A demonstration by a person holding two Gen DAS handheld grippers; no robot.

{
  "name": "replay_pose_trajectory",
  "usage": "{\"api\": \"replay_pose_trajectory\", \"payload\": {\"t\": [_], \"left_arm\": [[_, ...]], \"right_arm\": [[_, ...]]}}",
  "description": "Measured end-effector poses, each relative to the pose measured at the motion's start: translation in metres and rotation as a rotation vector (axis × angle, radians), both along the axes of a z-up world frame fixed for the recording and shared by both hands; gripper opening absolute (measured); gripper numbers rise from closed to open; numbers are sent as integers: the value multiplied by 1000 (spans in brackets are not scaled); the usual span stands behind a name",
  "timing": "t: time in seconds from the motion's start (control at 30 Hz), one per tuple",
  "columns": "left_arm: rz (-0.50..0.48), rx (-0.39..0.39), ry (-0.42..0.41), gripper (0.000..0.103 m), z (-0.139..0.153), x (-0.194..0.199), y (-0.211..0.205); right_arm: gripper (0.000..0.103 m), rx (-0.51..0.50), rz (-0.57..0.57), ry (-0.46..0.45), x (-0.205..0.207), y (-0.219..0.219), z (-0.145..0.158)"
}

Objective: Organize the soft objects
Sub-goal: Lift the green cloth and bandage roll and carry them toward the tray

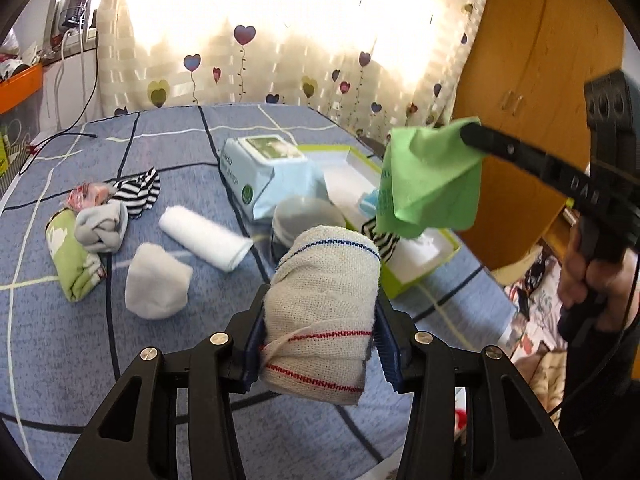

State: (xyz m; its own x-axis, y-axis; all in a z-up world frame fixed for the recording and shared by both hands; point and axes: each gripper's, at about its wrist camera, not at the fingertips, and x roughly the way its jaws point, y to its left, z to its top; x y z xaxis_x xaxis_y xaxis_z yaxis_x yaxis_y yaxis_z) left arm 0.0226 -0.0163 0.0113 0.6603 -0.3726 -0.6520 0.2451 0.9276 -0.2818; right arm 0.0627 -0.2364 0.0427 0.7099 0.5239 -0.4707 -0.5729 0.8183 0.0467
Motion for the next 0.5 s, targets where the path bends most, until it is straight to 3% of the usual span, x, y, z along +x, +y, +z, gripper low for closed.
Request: {"api": "replay_pose_trajectory", "payload": {"t": [0.5], "left_arm": [[-20, -10, -11, 48, 25, 27, -36]], "right_arm": [[4, 33, -85, 13, 19, -43, -5]]}}
